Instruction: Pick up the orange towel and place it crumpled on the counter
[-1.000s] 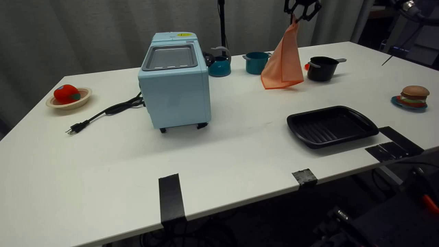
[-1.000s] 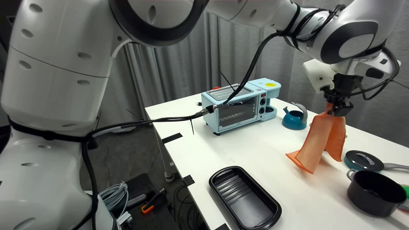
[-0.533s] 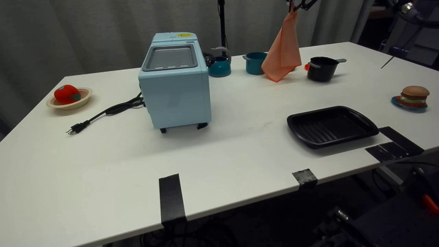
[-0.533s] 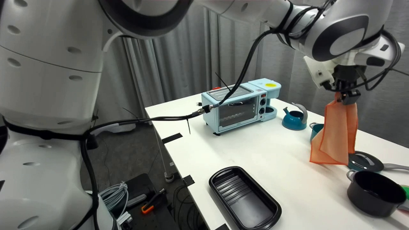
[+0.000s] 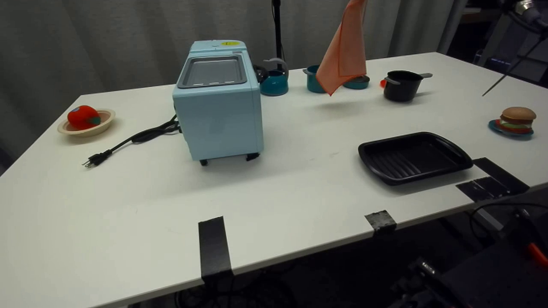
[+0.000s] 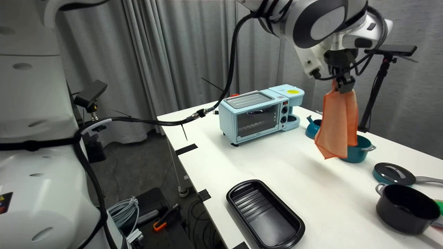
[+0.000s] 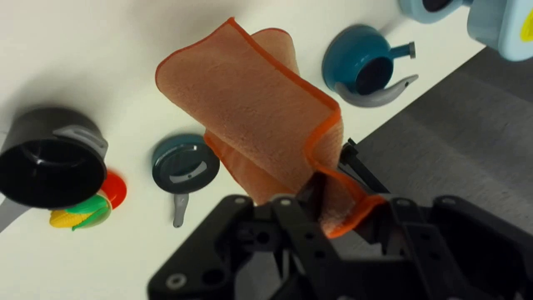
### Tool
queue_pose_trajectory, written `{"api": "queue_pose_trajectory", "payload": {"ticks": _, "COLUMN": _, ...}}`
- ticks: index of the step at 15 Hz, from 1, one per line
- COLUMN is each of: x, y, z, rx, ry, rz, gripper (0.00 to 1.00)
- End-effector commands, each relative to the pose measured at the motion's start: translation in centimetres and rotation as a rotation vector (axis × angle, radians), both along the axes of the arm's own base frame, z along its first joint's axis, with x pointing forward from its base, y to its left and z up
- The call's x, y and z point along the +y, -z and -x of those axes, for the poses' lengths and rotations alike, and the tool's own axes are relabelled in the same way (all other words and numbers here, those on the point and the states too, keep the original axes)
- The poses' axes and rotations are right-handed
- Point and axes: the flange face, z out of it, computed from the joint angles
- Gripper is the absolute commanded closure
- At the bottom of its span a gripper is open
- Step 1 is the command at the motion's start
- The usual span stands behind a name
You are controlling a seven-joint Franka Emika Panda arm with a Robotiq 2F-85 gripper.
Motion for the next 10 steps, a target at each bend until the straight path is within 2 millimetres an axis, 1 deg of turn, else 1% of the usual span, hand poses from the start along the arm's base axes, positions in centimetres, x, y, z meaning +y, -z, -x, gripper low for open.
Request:
{"api": "queue_pose_trajectory", "payload": {"ticks": 1, "x": 2.1, "y": 5.6, "z": 1.1, "rx": 0.142, "ry": -0.059, "rz": -0.091, "gripper": 0.97}}
{"api": "queue_pose_trajectory", "payload": {"ticks": 3, "x": 2.8, "y": 10.0, "z": 1.4, "rx": 0.264, "ry": -0.080, "rz": -0.143, "gripper": 0.97}}
{"api": "queue_pose_trajectory", "payload": {"ticks": 6, "x": 3.2, "y": 15.4, "z": 1.4, "rx": 0.419, "ry": -0.091, "rz": -0.203, "gripper": 0.97}}
{"api": "queue_pose_trajectory", "payload": {"ticks": 8, "x": 2.8, "y": 17.8, "z": 0.9, "rx": 0.499, "ry": -0.086, "rz": -0.252, "gripper": 0.97}}
{"api": "queue_pose_trajectory", "payload": {"ticks": 10, "x": 2.2, "y": 19.0, "z": 0.0, "rx": 0.554, "ry": -0.066, "rz": -0.290, "gripper": 0.97}}
